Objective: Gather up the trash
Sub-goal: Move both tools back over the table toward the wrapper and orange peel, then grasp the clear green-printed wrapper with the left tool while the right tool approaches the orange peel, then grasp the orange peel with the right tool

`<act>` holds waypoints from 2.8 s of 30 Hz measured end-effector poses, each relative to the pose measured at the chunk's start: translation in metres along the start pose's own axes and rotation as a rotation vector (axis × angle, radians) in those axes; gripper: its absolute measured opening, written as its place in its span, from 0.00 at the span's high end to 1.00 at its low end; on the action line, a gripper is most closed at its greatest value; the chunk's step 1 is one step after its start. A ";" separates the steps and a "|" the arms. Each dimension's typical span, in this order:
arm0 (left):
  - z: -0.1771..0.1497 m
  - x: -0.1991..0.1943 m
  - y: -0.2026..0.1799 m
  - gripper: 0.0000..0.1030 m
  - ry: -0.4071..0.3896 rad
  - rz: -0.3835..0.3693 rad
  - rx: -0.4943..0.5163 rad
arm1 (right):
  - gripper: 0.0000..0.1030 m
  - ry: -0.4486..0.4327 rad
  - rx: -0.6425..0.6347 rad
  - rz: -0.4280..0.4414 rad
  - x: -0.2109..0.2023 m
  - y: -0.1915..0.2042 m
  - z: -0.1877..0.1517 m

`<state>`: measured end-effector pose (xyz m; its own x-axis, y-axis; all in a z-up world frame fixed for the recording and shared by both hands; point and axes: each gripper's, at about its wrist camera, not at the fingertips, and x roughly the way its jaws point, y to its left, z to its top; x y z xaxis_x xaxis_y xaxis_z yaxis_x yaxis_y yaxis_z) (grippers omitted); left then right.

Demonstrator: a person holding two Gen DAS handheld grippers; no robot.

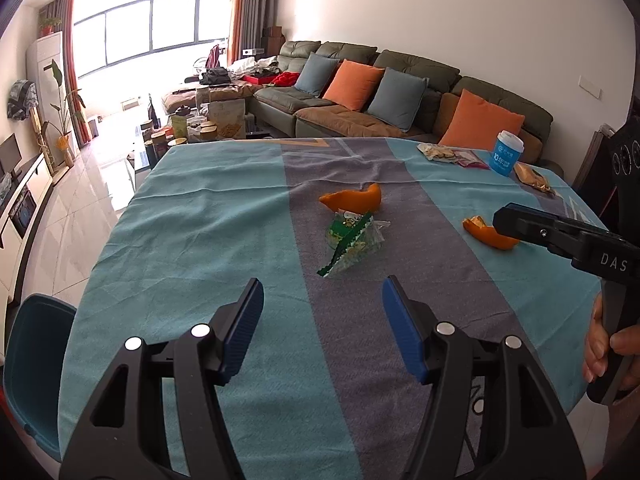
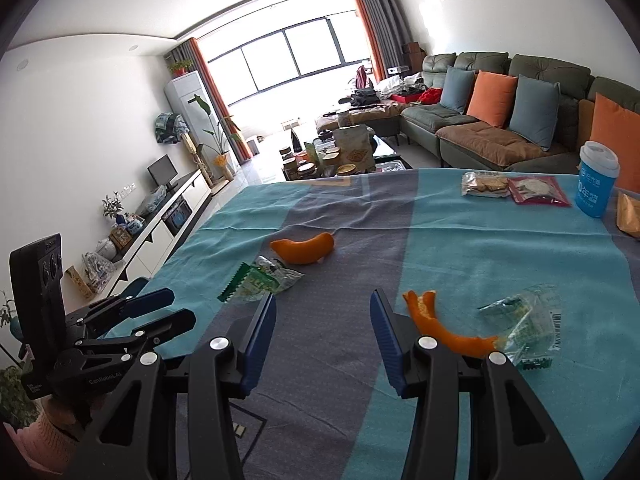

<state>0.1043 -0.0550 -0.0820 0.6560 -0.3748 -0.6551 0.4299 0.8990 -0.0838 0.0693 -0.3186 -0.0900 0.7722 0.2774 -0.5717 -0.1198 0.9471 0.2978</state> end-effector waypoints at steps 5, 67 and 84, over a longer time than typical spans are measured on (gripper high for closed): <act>0.013 0.015 -0.002 0.42 0.014 -0.019 -0.005 | 0.55 0.017 0.026 -0.077 -0.003 -0.024 -0.006; -0.002 -0.008 0.008 0.90 0.040 -0.022 -0.023 | 0.93 0.153 -0.049 -0.041 0.024 -0.029 -0.007; -0.018 -0.036 0.027 0.90 0.021 0.005 -0.057 | 0.66 0.099 -0.056 -0.051 0.012 -0.006 -0.007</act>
<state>0.0814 -0.0127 -0.0737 0.6447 -0.3664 -0.6709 0.3905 0.9123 -0.1230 0.0750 -0.3200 -0.1046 0.7128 0.2407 -0.6587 -0.1187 0.9671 0.2250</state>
